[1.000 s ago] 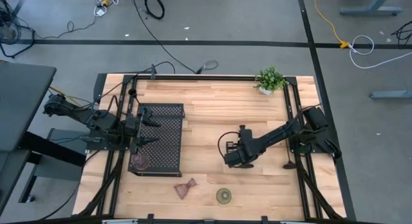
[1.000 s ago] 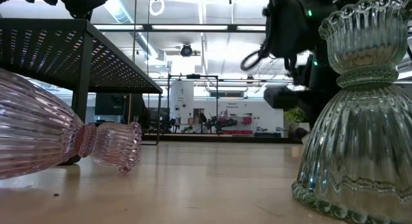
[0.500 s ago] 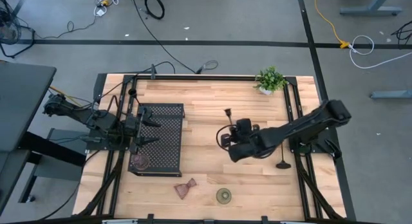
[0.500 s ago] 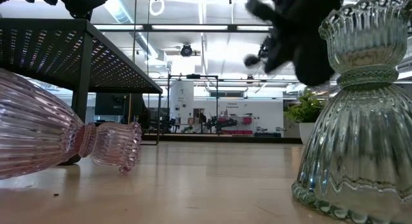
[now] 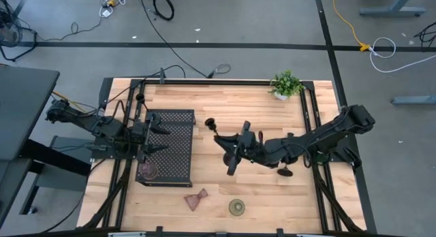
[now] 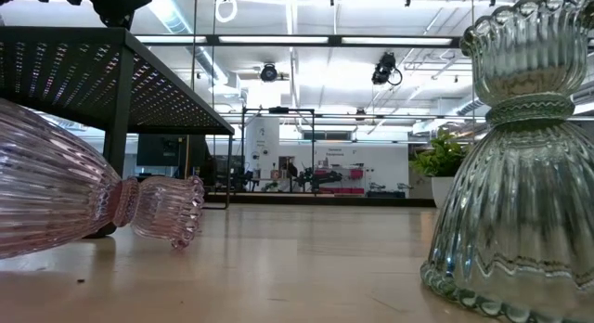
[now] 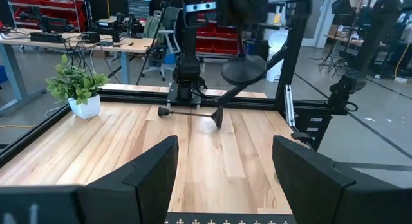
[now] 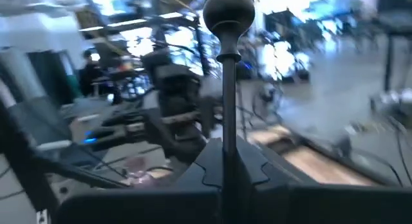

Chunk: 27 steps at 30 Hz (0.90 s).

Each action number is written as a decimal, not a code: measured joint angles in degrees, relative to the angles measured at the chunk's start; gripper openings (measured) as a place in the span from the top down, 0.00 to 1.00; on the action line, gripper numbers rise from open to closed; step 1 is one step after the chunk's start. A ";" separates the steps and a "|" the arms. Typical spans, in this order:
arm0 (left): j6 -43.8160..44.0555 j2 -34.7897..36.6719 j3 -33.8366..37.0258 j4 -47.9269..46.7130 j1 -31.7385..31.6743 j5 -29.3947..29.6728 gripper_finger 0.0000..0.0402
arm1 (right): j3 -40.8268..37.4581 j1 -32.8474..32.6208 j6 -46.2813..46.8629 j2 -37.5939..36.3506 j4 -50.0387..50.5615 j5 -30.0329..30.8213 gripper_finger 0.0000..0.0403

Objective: Pick & Place candle stick holders
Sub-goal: Put the left black candle holder on the shelf aligned with the other black candle holder

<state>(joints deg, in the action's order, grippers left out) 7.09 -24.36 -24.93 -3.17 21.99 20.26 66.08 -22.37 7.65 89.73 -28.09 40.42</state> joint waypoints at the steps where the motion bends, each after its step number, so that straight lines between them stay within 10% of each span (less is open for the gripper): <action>1: 0.18 0.00 0.00 0.25 -0.01 0.00 0.37 | 0.00 0.28 -2.04 0.62 -2.12 -2.06 1.00; 16: 0.25 0.00 0.00 5.96 0.01 -2.55 0.37 | 0.18 6.07 -7.64 14.81 -29.74 -24.70 1.00; 27: 0.19 0.00 0.00 8.03 -0.01 -2.56 0.37 | 16.53 10.05 -5.12 26.73 -20.85 -32.36 1.00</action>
<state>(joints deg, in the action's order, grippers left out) 7.28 -24.36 -24.93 4.86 21.98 17.70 82.61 -12.32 2.53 116.47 -48.94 8.06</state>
